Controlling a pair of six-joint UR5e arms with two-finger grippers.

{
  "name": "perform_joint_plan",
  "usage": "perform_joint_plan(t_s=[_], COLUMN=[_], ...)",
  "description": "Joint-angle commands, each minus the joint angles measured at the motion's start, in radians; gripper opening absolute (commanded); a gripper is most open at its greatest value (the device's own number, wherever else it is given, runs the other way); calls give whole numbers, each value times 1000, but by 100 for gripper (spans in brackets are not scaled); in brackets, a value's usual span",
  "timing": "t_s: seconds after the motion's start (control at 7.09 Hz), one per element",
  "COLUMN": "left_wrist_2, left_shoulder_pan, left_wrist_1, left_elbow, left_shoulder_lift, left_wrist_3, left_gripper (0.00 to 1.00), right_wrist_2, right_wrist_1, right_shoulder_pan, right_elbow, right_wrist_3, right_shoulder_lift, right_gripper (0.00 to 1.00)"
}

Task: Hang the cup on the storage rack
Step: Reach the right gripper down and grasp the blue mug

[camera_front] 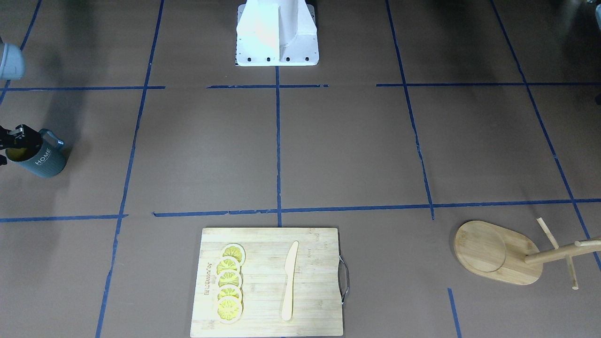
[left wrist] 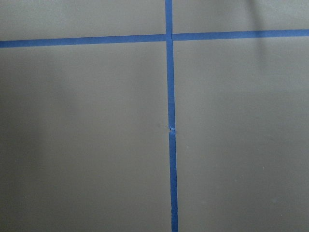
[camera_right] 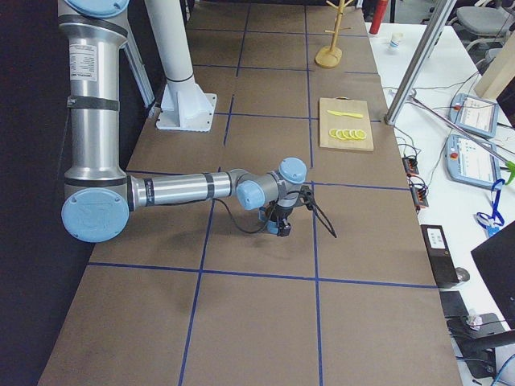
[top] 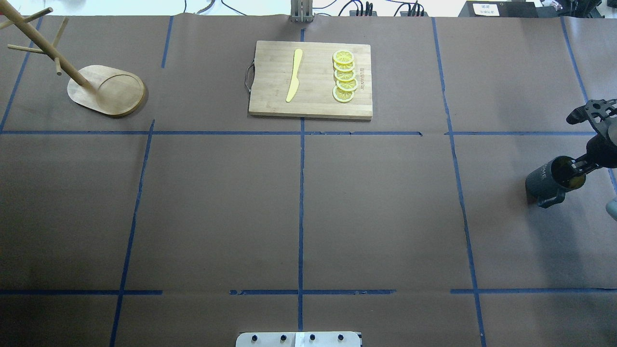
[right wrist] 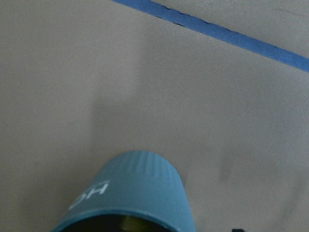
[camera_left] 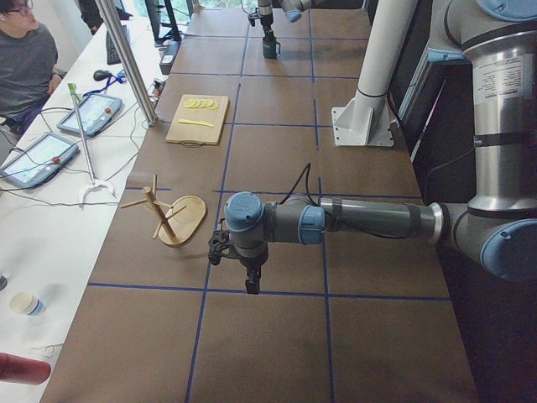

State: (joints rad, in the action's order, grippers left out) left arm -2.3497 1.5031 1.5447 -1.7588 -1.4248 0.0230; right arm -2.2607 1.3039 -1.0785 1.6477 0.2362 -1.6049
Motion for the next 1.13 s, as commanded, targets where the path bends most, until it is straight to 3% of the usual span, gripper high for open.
perform_joint_plan(t_s=[0.0, 0.28, 0.71, 0.99], left_wrist_2=[1, 1, 1, 0], left_shoulder_pan=[0, -1, 0, 0], left_wrist_1=[0, 0, 0, 0], left_elbow=[-2, -2, -2, -4], left_shoulder_lift=[1, -2, 0, 0], left_wrist_3=[0, 0, 0, 0], left_gripper=[100, 100, 100, 100], right_wrist_2=[-2, -5, -13, 22], right_wrist_1=[1, 2, 11, 18], right_shoulder_pan=[2, 0, 20, 159], right_elbow=[-9, -2, 113, 129], right_wrist_3=[3, 44, 487, 709], right_shoulder_lift=[16, 23, 118, 250], right_gripper=[2, 0, 0, 0])
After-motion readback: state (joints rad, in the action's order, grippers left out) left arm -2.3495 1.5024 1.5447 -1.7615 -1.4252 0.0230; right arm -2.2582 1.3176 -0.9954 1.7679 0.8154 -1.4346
